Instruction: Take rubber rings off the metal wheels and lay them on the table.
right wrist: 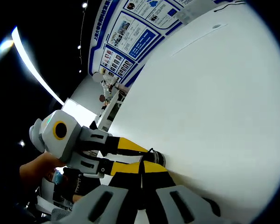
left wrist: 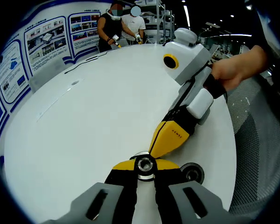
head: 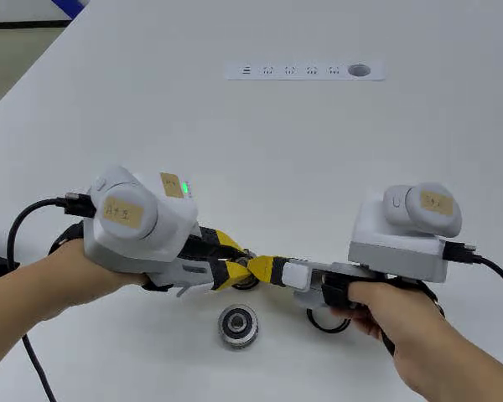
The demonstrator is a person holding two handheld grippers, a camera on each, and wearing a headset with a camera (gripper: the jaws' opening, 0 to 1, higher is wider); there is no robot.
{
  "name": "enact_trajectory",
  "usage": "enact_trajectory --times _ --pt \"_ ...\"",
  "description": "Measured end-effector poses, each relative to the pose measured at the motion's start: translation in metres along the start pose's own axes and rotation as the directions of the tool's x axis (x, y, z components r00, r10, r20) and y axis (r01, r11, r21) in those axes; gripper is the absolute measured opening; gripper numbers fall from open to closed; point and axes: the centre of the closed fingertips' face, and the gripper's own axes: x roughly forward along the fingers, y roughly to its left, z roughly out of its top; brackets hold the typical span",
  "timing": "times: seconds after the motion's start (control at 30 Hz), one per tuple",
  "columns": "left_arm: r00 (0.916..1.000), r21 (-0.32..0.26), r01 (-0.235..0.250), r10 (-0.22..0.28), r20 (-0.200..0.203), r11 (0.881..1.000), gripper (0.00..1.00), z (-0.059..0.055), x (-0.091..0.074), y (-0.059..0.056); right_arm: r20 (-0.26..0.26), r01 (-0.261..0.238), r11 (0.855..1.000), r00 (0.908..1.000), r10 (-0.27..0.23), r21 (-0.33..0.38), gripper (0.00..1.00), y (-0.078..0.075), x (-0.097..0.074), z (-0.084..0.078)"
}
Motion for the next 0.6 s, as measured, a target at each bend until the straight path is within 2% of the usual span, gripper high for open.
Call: enact_trajectory --times 0.23,0.4,0.6 --pt "1.0 0.005 -0.004 0.004 0.004 1.0 0.12 0.0 0.0 -0.0008 0.008 -0.006 0.999 1.0 0.006 0.041 0.01 0.0019 -0.0024 0.0001" --pt "1.0 0.017 -0.004 0.004 -0.002 1.0 0.13 -0.0003 0.0002 -0.0005 0.028 -0.016 0.989 0.9995 0.012 0.144 0.01 0.0005 -0.003 -0.0004" --pt "1.0 0.012 -0.006 0.006 -0.005 1.0 0.13 -0.0015 -0.0001 0.0002 0.027 -0.012 0.983 0.9996 0.008 0.181 0.01 -0.0003 -0.002 -0.0003"
